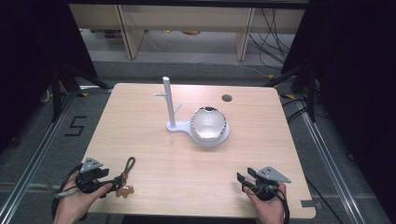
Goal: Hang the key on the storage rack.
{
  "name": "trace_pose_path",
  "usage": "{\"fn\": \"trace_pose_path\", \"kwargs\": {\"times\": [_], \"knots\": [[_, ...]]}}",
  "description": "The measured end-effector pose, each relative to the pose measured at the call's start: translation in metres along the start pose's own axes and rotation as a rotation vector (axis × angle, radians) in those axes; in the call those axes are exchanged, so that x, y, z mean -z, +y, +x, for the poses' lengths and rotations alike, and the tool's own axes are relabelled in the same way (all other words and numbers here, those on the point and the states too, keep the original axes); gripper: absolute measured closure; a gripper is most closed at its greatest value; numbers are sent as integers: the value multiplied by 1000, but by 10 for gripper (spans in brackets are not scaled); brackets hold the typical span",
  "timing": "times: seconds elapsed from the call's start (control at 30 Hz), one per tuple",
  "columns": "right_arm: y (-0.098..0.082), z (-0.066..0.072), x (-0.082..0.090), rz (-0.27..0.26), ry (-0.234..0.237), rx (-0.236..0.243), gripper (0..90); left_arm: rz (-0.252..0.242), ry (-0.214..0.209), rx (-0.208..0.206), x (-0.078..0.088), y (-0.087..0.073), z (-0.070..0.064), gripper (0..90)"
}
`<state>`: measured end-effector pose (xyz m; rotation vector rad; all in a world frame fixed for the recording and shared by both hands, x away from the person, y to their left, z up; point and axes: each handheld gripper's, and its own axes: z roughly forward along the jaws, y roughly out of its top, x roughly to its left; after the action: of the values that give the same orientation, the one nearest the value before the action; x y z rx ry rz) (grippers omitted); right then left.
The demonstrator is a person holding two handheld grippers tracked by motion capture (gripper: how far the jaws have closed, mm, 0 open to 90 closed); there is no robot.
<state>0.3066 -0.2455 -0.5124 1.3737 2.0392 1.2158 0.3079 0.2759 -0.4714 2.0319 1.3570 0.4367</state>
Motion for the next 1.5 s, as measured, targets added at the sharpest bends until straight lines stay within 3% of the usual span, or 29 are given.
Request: {"fn": "trace_pose_path", "kwargs": {"times": [0.03,0.13,0.17,0.2,0.23,0.3,0.33,0.37,0.53,0.57,0.63,0.67,0.7,0.83,0.87,0.9,1.0,1.03,1.1,1.13,1.23,1.27,1.3,1.33,1.37,1.4,1.43,1.47,1.5], "knots": [[0,-1,-1,-5,-14,18,494,25,6,9,-1,4,0,361],[0,-1,1,-3,-26,12,495,56,32,8,-6,11,-2,362],[0,1,4,-2,-15,-18,495,73,28,20,-8,15,-2,362],[0,2,5,-13,-4,-46,496,123,10,11,-10,21,0,363],[1,0,5,-12,-14,-12,496,123,10,11,-10,21,0,362],[1,-1,5,-19,-16,-1,496,208,-3,15,-15,31,4,363],[1,-1,5,-19,-16,-1,496,208,-3,15,-15,31,4,363],[2,-1,5,-7,-5,3,496,268,9,-10,-19,36,7,365],[4,2,4,-2,-8,4,496,337,21,9,-32,44,6,380],[4,2,3,-8,12,-3,497,353,16,-29,-34,46,8,386],[4,1,4,-5,-4,14,496,367,14,-33,-36,47,7,388],[4,6,5,7,5,-34,496,389,-5,-40,-41,50,8,392],[4,6,5,7,5,-34,496,389,-5,-40,-41,50,8,394],[5,1,5,-12,17,1,495,433,10,-52,-50,54,9,407],[4,4,6,-1,14,-36,495,456,16,5,-52,54,5,407],[5,1,5,-1,16,-5,495,465,16,8,-52,54,4,412],[5,0,4,0,16,-3,493,494,17,23,-57,55,-1,420],[5,4,7,28,5,-42,493,498,18,2,-58,56,0,421],[5,3,6,28,5,-33,492,500,22,11,-59,57,-2,423],[5,1,4,12,17,3,492,507,20,-27,-61,60,1,431],[5,1,2,-2,24,9,491,523,19,-42,-64,61,2,454],[5,1,3,-2,30,6,491,536,50,-58,-67,61,1,465],[5,1,3,-2,30,6,491,536,50,-58,-67,61,1,474],[5,1,2,4,39,-1,491,571,32,2,-69,61,-4,481],[4,4,3,9,33,-34,491,577,28,5,-70,61,-5,486],[4,1,2,4,36,0,491,575,33,-1,-72,59,-6,494],[4,1,2,6,33,2,491,610,38,-16,-71,61,-7,500],[4,1,2,6,36,1,491,581,43,-15,-72,59,-8,511],[4,1,3,14,27,0,491,585,45,-19,-73,59,-8,517]]}}
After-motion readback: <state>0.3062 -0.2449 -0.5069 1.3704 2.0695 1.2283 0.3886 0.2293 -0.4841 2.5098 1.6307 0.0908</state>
